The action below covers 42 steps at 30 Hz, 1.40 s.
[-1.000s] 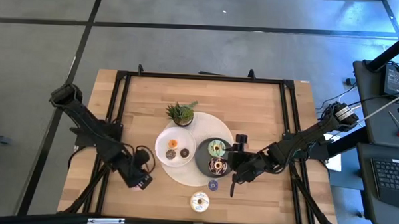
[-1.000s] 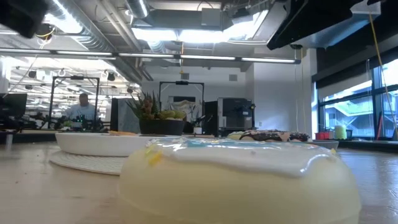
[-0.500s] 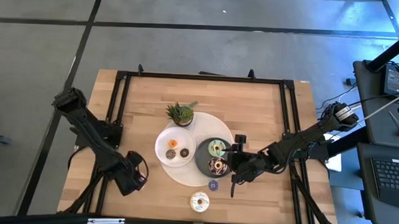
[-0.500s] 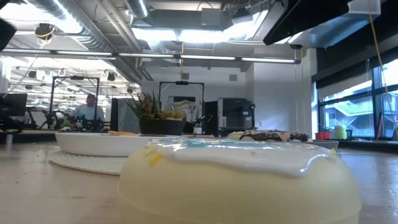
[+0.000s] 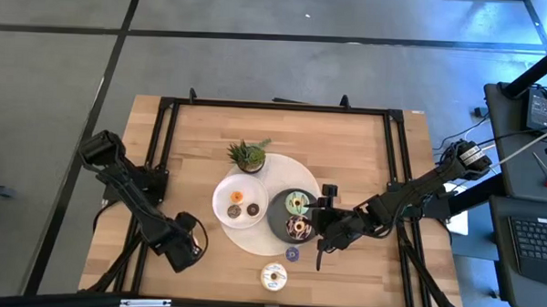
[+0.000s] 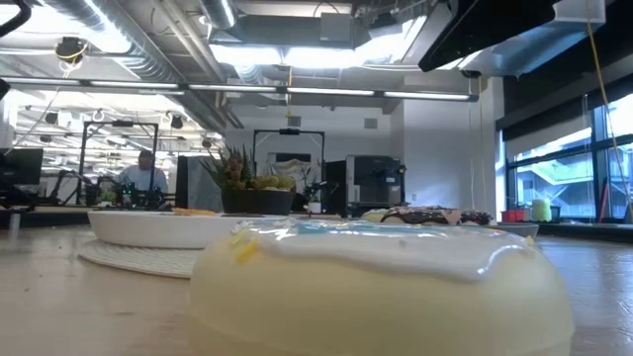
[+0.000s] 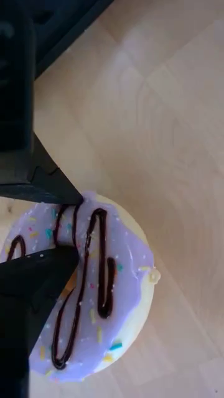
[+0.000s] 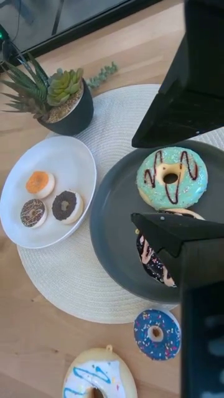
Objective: Pick & Place donuts
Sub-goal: Put the large pink donut on the gray plate
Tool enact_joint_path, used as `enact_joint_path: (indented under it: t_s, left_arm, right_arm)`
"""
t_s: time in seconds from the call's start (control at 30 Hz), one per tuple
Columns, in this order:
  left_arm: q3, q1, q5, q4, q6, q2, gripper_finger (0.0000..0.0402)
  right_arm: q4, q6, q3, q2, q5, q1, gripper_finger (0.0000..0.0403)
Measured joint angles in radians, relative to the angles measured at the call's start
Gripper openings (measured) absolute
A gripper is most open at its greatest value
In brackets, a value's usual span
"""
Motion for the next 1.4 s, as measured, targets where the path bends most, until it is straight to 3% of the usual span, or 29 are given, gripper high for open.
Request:
enact_joint_path:
  t_s: [0.3,0.8,1.07,1.23,1.4]
  left_arm:
    - [0.0,0.0,-0.008,0.012,0.051,0.0,0.0108]
    - [0.011,0.0,-0.043,0.002,0.091,-0.006,0.001]
    - [0.12,0.01,-0.457,-0.046,0.26,-0.013,0.0016]
    - [0.158,0.038,-0.918,0.008,0.406,-0.013,0.0013]
    - [0.159,0.099,-1.379,0.159,0.596,-0.013,0.0016]
  right_arm:
    - [-0.001,0.0,0.0,0.0,0.0,0.0,0.0182]
    - [-0.001,-0.023,0.0,0.0,0.0,0.0,0.0182]
    - [0.043,-0.021,0.0,0.0,0.0,0.0,0.0181]
    - [0.159,-0.048,0.0,0.008,0.005,-0.008,0.0181]
    - [0.392,-0.166,0.0,0.059,0.009,-0.037,0.0181]
